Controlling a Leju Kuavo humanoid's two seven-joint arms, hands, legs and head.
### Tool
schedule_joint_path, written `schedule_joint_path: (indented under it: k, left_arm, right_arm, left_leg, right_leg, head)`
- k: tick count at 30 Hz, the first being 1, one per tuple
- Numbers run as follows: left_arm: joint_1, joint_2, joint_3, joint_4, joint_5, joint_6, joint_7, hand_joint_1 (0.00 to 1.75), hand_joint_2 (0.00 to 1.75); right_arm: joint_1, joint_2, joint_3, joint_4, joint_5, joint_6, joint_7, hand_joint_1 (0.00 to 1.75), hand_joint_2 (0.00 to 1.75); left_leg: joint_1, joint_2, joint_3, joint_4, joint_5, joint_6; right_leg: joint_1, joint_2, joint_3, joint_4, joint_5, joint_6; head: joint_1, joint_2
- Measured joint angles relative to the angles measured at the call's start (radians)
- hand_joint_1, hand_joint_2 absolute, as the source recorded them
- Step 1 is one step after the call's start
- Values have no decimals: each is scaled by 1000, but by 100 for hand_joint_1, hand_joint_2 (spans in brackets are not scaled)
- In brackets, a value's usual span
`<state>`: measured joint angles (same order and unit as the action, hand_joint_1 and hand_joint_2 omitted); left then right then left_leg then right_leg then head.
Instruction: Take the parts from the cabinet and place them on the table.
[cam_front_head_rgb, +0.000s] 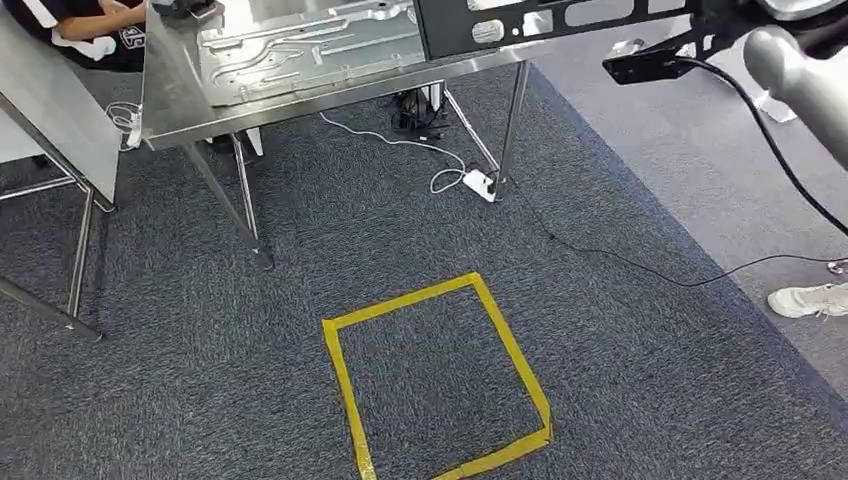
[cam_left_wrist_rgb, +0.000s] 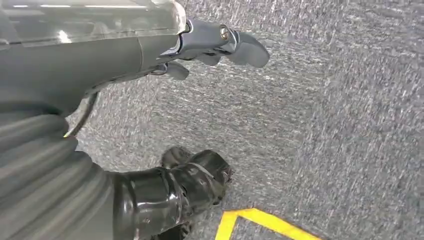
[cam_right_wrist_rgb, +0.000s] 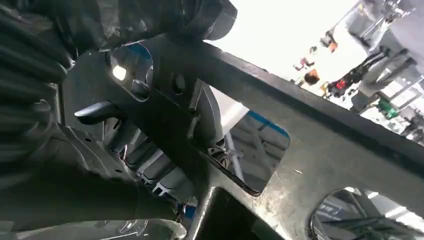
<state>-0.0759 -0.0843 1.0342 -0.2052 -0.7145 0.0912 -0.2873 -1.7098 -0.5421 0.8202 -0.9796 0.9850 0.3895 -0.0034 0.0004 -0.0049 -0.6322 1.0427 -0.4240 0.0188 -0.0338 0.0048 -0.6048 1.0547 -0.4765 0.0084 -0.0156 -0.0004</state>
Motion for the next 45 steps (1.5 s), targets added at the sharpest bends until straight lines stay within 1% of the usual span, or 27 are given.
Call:
schedule_joint_path:
  k: [4, 5, 8, 9, 10, 12, 14, 15, 16, 18, 20, 21, 23, 24, 25, 27, 29, 30, 34, 35, 36, 38, 40, 41, 42, 44, 45]
  left_arm:
    - [-1, 0, 2, 0, 0, 0, 0, 0, 175]
    - [2, 0, 3, 0, 0, 0, 0, 0, 175]
    - [-2, -2, 6, 0, 0, -1, 0, 0, 175]
    - [-3, -2, 6, 0, 1, 0, 0, 0, 175]
    - [-5, -3, 7, 0, 2, 0, 5, 0, 175]
    - [-5, -3, 9, 0, 2, 7, 14, 0, 175]
    - [-1, -3, 13, 0, 2, 15, 17, 0, 175]
    - [-2, -2, 14, 0, 2, 18, 17, 0, 175]
    - [-3, -2, 15, 0, 2, 18, 18, 0, 175]
    - [-4, -3, 15, 0, 0, 18, 21, 0, 175]
    - [-3, -2, 15, 0, 0, 18, 26, 0, 175]
    - [-2, -2, 15, 0, -1, 18, 29, 0, 175]
    - [-3, -1, 17, 0, -2, 19, 31, 0, 175]
    - [-3, -1, 18, 0, -5, 20, 31, 0, 175]
    - [-3, -1, 20, 0, -6, 20, 31, 0, 175]
    - [-2, -1, 22, 0, -8, 21, 32, 0, 175]
    - [-2, 0, 24, 0, -9, 27, 32, 0, 175]
    - [-2, 4, 26, 0, -9, 28, 33, 0, 175]
    - [-4, 5, 31, 0, -9, 32, 35, 0, 175]
    - [-3, 5, 32, 0, -9, 34, 36, 0, 175]
    - [-2, 4, 32, 0, -9, 34, 36, 0, 175]
    - [-4, 4, 33, 0, -9, 34, 37, 0, 175]
    - [-6, 4, 34, 0, -9, 34, 39, 0, 175]
    - [-6, 4, 34, 0, -9, 34, 39, 0, 175]
    - [-6, 4, 34, 0, -9, 34, 39, 0, 175]
    - [-3, 4, 35, 0, -9, 34, 39, 0, 175]
    - [-2, 4, 35, 0, -9, 34, 39, 0, 175]
  right_arm:
    - [6, 1, -1, 0, 0, 0, -1, 175, 175]
    - [8, -1, -4, -1, 1, 0, 0, 175, 175]
    - [-3, 0, -8, -1, 1, 11, 3, 175, 175]
    - [-2, 0, -8, -1, 1, 18, 3, 175, 175]
    - [1, 1, -8, -1, 1, 22, 2, 175, 175]
    - [-2, 1, -8, 2, 4, 28, 2, 175, 175]
    - [-14, 8, -8, 3, 5, 31, 2, 175, 175]
    - [-22, 11, -6, 8, 7, 34, 3, 175, 175]
    - [-25, 20, -6, 7, 7, 34, 2, 175, 175]
    - [-26, 25, -5, 10, 12, 36, 5, 175, 175]
    - [-33, 31, -5, 11, 15, 42, 5, 175, 175]
    - [-38, 37, -4, 13, 18, 47, 5, 175, 175]
    - [-52, 43, -1, 15, 18, 54, 2, 175, 175]
    - [-55, 44, 1, 16, 18, 55, 0, 175, 175]
    - [-55, 44, 2, 18, 18, 56, -2, 175, 175]
    - [-57, 44, 6, 19, 18, 56, -5, 175, 175]
    - [-63, 44, 9, 20, 17, 55, -6, 175, 175]
    - [-66, 44, 10, 21, 15, 55, -6, 175, 175]
    - [-67, 43, 19, 26, 8, 55, -8, 175, 175]
    - [-66, 41, 19, 27, 7, 53, -8, 175, 175]
    - [-69, 38, 19, 27, 5, 53, -8, 175, 175]
    - [-71, 38, 19, 28, 5, 53, -8, 175, 175]
    - [-66, 38, 23, 28, 4, 53, -9, 175, 175]
    - [-63, 38, 24, 28, 4, 53, -9, 175, 175]
    - [-62, 38, 25, 29, 4, 53, -8, 175, 175]
    - [-65, 37, 24, 29, 4, 53, -8, 175, 175]
    - [-63, 36, 25, 29, 4, 52, -8, 175, 175]
  left_leg:
    - [-6, 0, 14, -42, 11, 18]
    - [5, 7, 33, -68, 23, 18]
    - [0, 9, 40, -77, 20, 31]
    - [-1, 9, 40, -75, 18, 33]
    - [-1, 9, 40, -71, 14, 33]
    - [1, 3, 40, -54, 3, 29]
    - [1, 1, 35, -23, -20, 18]
    - [-6, -1, 22, -7, -29, 10]
    - [-5, -2, 14, 3, -30, 9]
    - [-5, -2, 14, 0, -29, 4]
    - [-2, -1, 9, 11, -42, -6]
    - [-1, 0, -4, 51, -68, -15]
    - [5, 1, -71, 196, -135, -25]
    - [7, 1, -111, 269, -158, -28]
    - [9, 1, -136, 308, -158, -28]
    - [9, 1, -111, 231, -88, -23]
    - [6, 1, -26, 46, 10, -6]
    - [1, 0, -3, 11, -7, -1]
    - [-7, 3, 13, -26, -6, 11]
    - [6, 6, 29, -51, 4, 19]
    - [1, 9, 38, -61, 6, 22]
    - [-2, 9, 39, -59, 4, 30]
    - [-7, 9, 39, -54, -3, 35]
    - [-7, 8, 41, -48, -8, 36]
    - [-7, 5, 43, -40, -15, 34]
    - [-7, 1, 46, -21, -34, 29]
    - [-8, 1, 40, -12, -43, 24]
  right_leg:
    - [-3, 1, 17, -33, 11, 26]
    - [-3, -3, 13, -15, -1, 23]
    - [4, 0, -86, 179, -98, 19]
    - [4, -1, -123, 243, -118, 22]
    - [4, -1, -144, 274, -115, 23]
    - [0, -2, -112, 192, -43, 27]
    - [-4, -4, -36, 17, 37, 29]
    - [0, -3, -28, 16, 14, 30]
    - [2, 2, -35, 21, 17, 20]
    - [7, 1, -38, 21, 14, 13]
    - [-2, -2, -31, 12, 19, 1]
    - [-4, -2, -26, 9, 18, -3]
    - [-5, -1, -24, 8, 17, -5]
    - [-5, -1, -23, 8, 16, -5]
    - [-5, -1, -21, 8, 14, -5]
    - [-5, -1, -14, 8, 9, -5]
    - [-4, -1, -2, 6, 2, -2]
    - [-5, -1, 0, 0, 1, 1]
    - [-5, 1, 7, -22, 11, 26]
    - [-5, 0, 7, -18, 3, 29]
    - [-3, -1, -3, 9, -11, 26]
    - [2, -1, -81, 158, -83, 25]
    - [4, -1, -153, 280, -112, 29]
    - [4, -1, -161, 278, -91, 29]
    - [4, -1, -143, 224, -46, 28]
    - [2, -4, -67, 52, 53, 26]
    - [2, -4, -54, 30, 31, 22]
  head:
    - [0, 0]
    - [1, 0]
    - [3, 0]
    - [3, 0]
    - [3, 0]
    - [3, 0]
    - [3, 0]
    - [3, 0]
    - [1, 0]
    - [2, 0]
    - [2, 0]
    - [2, 0]
    - [2, 0]
    - [2, 0]
    - [2, 0]
    - [2, 0]
    - [2, 0]
    - [2, 0]
    - [2, 0]
    - [3, 0]
    - [3, 0]
    - [3, 0]
    - [3, 0]
    - [3, 0]
    - [3, 0]
    - [3, 0]
    - [2, 0]
